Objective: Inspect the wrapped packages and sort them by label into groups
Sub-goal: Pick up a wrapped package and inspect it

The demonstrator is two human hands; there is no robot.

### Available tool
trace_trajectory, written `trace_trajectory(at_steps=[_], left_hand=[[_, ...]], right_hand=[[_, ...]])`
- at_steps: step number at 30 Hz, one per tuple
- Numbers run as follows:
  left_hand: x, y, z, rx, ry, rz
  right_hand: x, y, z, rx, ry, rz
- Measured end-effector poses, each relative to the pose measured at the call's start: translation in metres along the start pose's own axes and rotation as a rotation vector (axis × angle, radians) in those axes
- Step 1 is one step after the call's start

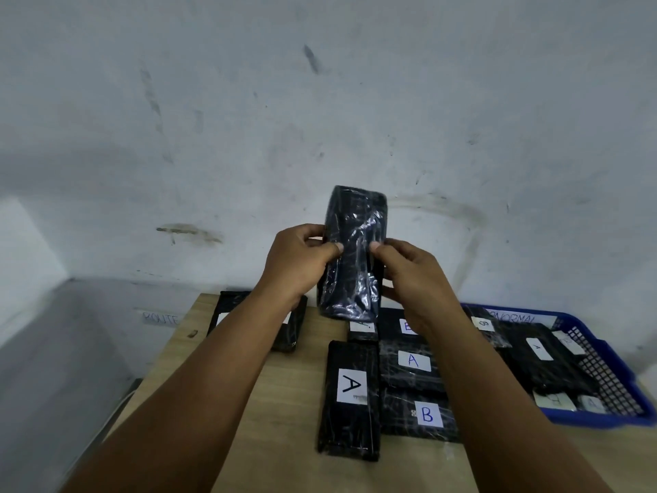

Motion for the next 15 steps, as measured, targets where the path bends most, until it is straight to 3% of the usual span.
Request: trace_trajectory(at_steps=[7,15], left_hand=[[-0.0046,-0.0038,-0.0044,0.052,-0.020,-0.012],[-0.0040,0.0000,0.0023,-0.041,-0.129,0.066]], right_hand=[[-0.0024,0.0081,0.0087,-0.064,0.086,-0.028],[0.0004,0.0047,0.0069,-0.005,0.098,-0.092]])
Point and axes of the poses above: each hand's wrist, its own z-axis towards the middle knuckle, its own y-axis out of the back of the hand, x = y × z, the point moved 1 cm from there along z, towards the middle knuckle, and after that the axes turned 6 degrees about x, right-handed, at the moved point
